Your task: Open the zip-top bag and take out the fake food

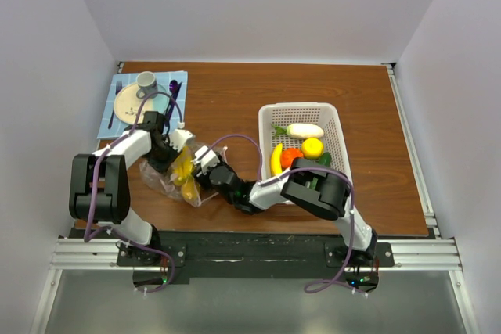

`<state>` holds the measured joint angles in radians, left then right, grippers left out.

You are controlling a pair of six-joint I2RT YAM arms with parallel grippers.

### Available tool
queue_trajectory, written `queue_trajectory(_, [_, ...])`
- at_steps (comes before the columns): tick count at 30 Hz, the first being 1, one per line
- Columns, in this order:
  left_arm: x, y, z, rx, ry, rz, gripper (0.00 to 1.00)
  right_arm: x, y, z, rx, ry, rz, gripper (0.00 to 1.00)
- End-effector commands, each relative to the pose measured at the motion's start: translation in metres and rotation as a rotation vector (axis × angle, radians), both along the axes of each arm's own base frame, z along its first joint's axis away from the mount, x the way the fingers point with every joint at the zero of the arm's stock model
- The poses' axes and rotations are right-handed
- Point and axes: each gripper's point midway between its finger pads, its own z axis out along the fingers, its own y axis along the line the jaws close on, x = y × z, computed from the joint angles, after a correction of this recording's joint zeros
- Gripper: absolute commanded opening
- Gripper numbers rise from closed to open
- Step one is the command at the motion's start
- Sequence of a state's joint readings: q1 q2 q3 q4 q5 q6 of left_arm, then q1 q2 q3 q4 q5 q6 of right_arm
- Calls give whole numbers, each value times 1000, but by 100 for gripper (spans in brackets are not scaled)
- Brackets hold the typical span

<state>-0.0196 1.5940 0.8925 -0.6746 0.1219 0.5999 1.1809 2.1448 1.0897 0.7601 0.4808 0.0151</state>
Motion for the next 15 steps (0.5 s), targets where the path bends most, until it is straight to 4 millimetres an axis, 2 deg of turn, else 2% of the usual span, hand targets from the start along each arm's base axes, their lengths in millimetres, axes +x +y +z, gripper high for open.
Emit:
queue_trajectory(1, [-26,-7,-19,-26,95,-32,0,-1,-5,51,129,-40,-5,39])
queue_trajectory(2, [-26,-6,-19,-23,93,-32,0,-5,-13,47,121,-32,-6,36])
queue_trajectory(3, [-25,-6,-19,-21,89,-25,0,-7,-16,60,144,-39,-2,34])
queue_trajectory(4, [-22,-5,-18,-17,82,-23,0,-9,-19,63,155,-35,-1,29])
queue_trajectory(5, [-22,-5,-17,-16,79,-21,0,-13,-27,57,143,-22,-1,27])
queue_trajectory(7, [-19,-4,-16,-13,71,-10,0,-20,-35,74,189,-15,7,23])
queue_trajectory(9, [-16,-4,-16,-11,65,-4,0,-28,-46,70,185,8,16,21])
queue_trajectory(10, [-16,-3,-17,-7,68,-2,0,-32,-50,78,209,14,18,17])
queue_trajectory(11, [-16,-3,-17,-5,66,0,0,-36,-56,72,198,26,20,14])
queue_trajectory(15, [-12,-3,-18,-3,63,14,0,-51,-69,80,218,56,53,12])
